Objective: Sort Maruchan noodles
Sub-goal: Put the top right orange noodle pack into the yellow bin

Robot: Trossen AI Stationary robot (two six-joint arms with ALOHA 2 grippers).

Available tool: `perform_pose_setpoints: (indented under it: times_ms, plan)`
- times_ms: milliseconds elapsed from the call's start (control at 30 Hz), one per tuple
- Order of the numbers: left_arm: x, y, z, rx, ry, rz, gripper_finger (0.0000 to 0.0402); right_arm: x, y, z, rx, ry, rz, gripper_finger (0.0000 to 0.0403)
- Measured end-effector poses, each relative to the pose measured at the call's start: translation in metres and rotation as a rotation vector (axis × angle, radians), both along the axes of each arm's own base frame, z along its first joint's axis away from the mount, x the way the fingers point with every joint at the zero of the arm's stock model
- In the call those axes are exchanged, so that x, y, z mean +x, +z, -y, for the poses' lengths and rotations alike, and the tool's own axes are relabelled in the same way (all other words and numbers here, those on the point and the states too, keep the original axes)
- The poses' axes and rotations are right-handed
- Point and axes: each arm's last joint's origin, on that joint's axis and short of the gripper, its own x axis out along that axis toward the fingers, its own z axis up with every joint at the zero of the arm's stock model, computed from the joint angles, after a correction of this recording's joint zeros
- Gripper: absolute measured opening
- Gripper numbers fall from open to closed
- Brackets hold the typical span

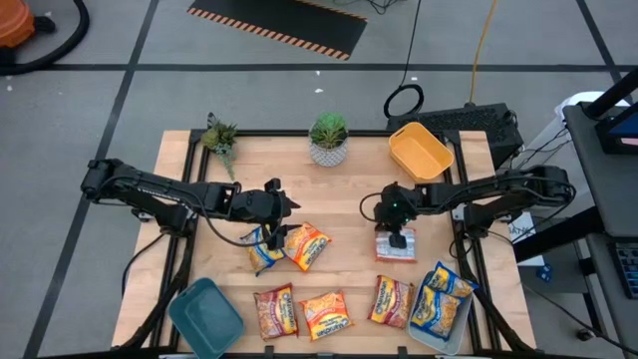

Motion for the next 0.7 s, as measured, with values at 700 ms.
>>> perform_pose_setpoints:
  times_ms: [700]
  plan:
    - [0.010,0.016,0.001,-0.022,-0.002,0.194,0.0257,-0.006,0.080,0.001,-0.428,-0.272,0.326,0.0000]
